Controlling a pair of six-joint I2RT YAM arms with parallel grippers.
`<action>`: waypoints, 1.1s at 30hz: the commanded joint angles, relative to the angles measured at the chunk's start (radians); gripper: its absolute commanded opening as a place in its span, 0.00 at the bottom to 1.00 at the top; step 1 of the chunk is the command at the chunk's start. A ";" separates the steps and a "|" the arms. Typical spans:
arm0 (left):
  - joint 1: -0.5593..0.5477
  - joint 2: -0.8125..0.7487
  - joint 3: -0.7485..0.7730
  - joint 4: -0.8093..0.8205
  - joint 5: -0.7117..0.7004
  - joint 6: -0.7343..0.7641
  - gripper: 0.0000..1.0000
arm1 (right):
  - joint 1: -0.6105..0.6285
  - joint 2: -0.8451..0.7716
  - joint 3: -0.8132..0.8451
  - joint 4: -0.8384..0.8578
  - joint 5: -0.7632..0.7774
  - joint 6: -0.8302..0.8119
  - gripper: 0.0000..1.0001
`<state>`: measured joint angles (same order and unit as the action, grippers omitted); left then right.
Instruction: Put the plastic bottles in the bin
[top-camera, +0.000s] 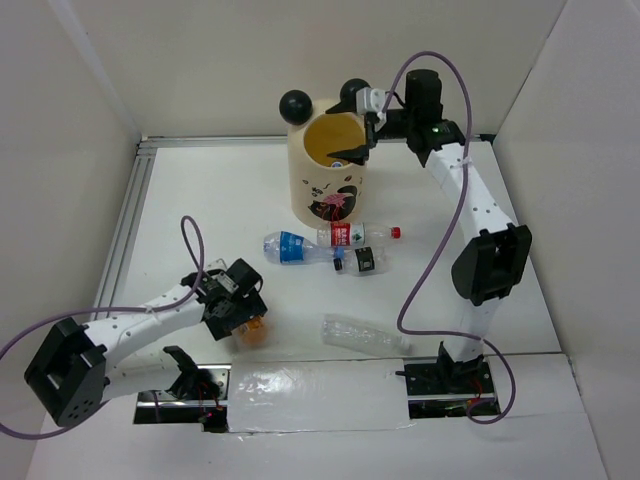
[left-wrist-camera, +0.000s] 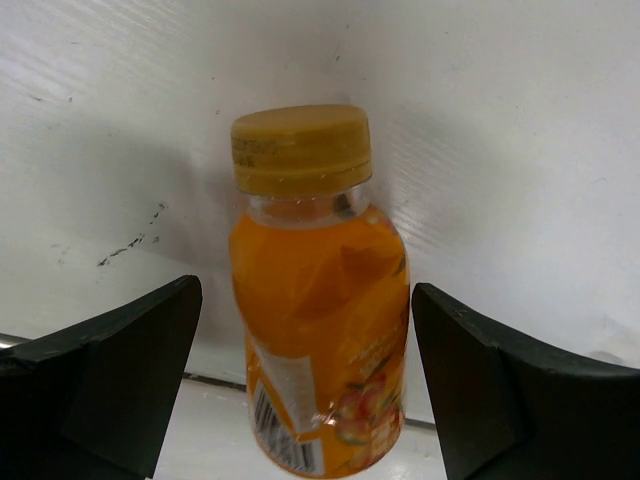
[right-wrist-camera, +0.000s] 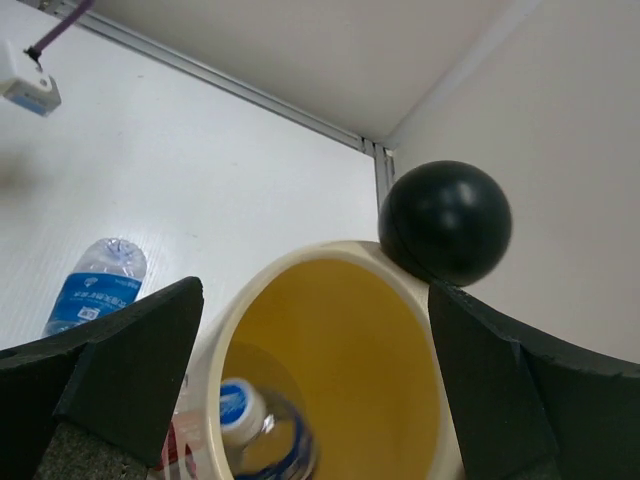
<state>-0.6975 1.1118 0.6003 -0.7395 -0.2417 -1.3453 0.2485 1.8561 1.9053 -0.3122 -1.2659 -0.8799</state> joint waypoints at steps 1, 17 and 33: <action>-0.005 0.062 0.010 0.069 0.015 -0.012 0.99 | -0.038 -0.057 0.107 -0.189 0.027 0.044 1.00; -0.111 0.026 0.419 0.240 -0.134 0.412 0.02 | -0.169 -0.317 -0.214 -0.582 0.263 -0.029 0.17; -0.071 0.790 1.346 0.999 -0.461 1.308 0.13 | -0.015 -0.543 -0.781 -0.576 0.513 -0.102 0.59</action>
<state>-0.7765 1.8053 1.8603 0.0978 -0.6010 -0.2558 0.2329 1.3808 1.1305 -0.8906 -0.7609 -0.9813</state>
